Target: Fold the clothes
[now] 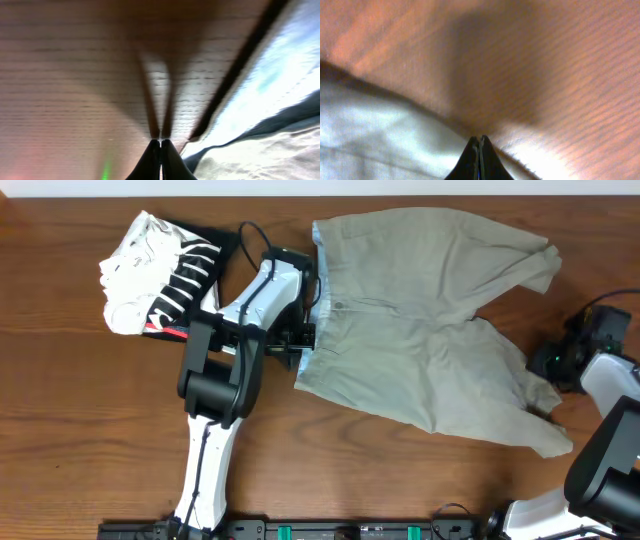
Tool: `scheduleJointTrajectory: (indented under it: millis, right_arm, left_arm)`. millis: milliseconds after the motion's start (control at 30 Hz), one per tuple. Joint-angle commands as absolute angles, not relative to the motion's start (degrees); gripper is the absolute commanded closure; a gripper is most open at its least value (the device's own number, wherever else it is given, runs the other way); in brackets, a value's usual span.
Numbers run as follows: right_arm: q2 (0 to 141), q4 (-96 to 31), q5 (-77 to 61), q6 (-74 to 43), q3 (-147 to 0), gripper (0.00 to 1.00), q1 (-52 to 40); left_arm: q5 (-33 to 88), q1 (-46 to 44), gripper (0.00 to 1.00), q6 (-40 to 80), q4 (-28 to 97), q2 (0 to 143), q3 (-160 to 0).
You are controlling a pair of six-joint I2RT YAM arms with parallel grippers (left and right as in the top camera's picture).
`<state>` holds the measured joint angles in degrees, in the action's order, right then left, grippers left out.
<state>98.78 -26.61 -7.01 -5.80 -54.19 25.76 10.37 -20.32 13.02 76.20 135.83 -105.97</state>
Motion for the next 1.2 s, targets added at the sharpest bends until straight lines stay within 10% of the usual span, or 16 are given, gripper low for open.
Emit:
scheduleJointTrajectory:
  millis: [0, 300, 1167]
  right_arm:
    - [97.86, -34.57, -12.23, -5.26, -60.36, 0.99, 25.98]
    - [98.21, -50.43, -14.35, -5.28, -64.62, 0.99, 25.85]
    - [120.11, -20.16, -2.81, -9.54, -55.81, 0.99, 25.87]
  left_arm:
    - [9.78, -19.84, 0.94, 12.03, 76.69, 133.60, -105.56]
    - [9.78, -19.84, 0.94, 12.05, 76.36, 133.60, -105.56]
    - [9.78, -19.84, 0.94, 12.05, 75.79, 133.60, -105.56]
